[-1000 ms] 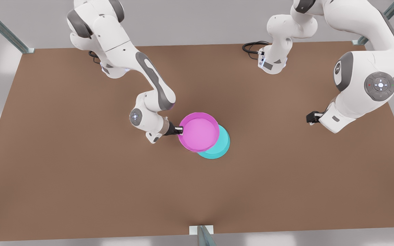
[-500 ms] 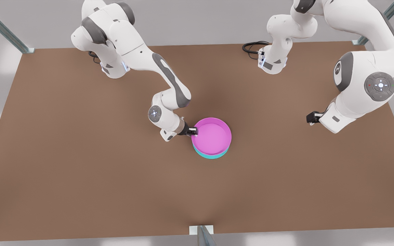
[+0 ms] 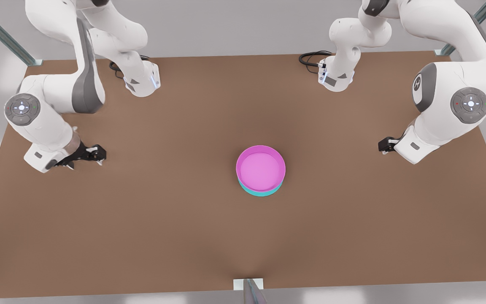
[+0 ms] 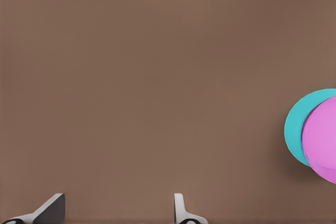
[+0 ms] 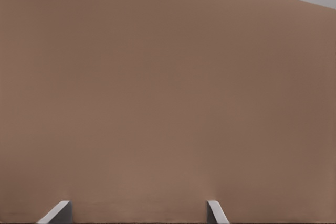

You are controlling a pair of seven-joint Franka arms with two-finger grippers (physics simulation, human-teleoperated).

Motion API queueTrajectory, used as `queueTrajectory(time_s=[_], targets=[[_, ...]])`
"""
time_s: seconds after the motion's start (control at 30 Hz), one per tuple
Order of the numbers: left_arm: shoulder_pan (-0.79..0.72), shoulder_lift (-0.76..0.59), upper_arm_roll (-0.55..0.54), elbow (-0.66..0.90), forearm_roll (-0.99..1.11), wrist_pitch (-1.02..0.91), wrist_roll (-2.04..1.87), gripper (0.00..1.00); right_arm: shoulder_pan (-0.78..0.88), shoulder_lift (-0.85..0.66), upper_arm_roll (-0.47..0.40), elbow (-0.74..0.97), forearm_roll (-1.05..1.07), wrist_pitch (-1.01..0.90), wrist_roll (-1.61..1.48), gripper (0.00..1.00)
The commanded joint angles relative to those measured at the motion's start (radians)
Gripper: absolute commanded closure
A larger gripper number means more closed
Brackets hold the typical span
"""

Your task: Flip the blue plate over with the left arm, and stack the pink plate on top of the blue plate with the right arm

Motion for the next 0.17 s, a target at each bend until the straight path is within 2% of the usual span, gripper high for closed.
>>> queueTrajectory(time_s=[0.0,0.03,0.07,0.13], targets=[[0.0,0.0,0.0,0.0,0.001,0.0,0.0,0.0,0.009,-0.002,-0.009,0.0,0.003,-0.002,-0.001,0.0],[0.0,0.0,0.0,0.0,0.001,0.0,0.0,0.0,-0.043,0.001,-0.002,0.014,0.006,-0.025,0.0,0.0],[0.0,-0.001,-0.001,0.002,0.001,0.0,0.0,0.0,-0.106,0.004,0.046,0.019,0.042,-0.033,0.0,0.0],[0.0,-0.001,-0.002,0.002,0.001,-0.002,0.0,0.0,-0.108,0.004,0.05,0.02,0.042,-0.031,0.0,0.0]])
